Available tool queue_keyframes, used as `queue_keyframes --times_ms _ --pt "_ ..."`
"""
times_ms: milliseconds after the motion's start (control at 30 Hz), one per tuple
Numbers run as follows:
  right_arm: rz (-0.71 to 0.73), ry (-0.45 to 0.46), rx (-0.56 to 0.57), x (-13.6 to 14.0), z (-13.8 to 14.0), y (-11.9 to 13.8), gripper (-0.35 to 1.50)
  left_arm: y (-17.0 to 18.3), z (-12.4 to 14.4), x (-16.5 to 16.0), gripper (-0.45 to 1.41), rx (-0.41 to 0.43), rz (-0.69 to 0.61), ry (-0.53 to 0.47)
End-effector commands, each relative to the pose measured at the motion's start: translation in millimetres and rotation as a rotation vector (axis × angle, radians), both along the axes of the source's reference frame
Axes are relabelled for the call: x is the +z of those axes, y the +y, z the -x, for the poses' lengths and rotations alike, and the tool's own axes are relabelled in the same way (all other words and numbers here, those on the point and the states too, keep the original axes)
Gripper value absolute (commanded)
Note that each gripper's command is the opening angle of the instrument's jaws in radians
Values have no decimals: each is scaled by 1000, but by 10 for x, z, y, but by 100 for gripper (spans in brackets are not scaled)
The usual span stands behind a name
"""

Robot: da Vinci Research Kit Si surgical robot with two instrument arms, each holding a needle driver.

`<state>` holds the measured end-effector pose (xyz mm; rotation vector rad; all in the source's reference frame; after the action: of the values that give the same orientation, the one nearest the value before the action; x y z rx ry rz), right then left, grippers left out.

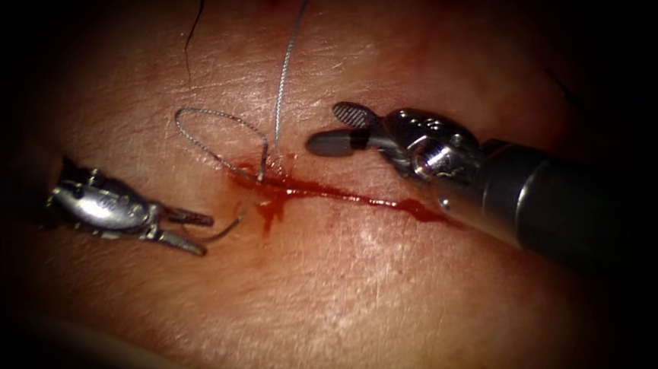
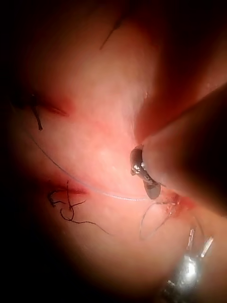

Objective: Wound Closure

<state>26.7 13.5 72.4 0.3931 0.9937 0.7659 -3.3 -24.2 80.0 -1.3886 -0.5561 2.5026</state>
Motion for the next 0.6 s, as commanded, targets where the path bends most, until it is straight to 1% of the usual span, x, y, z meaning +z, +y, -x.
queue_keyframes --times_ms 33,67,133,167,200,267,400,533,600 --pt "19 11 1 -6 1 1 148 -11 1 4 59 1 8 -11" --pt "47 17 -4 -13 4 2 148 -11 2 3 68 0 23 -22" --pt "57 36 -20 -21 7 0 146 -10 5 1 81 -8 50 -41" --pt "64 53 -42 -26 8 -3 146 -9 6 -1 84 -13 71 -56" --pt "76 82 -75 -30 8 -8 141 -8 8 -5 84 -13 106 -82" --pt "76 112 -99 -31 8 -15 133 -5 12 -13 84 -34 151 -120" --pt "85 117 -97 -26 8 -19 133 1 19 -21 81 -56 190 -151" --pt "93 118 -98 -18 11 -22 133 1 26 -27 69 -72 240 -187" --pt "96 117 -99 -14 13 -23 133 -1 28 -29 68 -74 251 -190"
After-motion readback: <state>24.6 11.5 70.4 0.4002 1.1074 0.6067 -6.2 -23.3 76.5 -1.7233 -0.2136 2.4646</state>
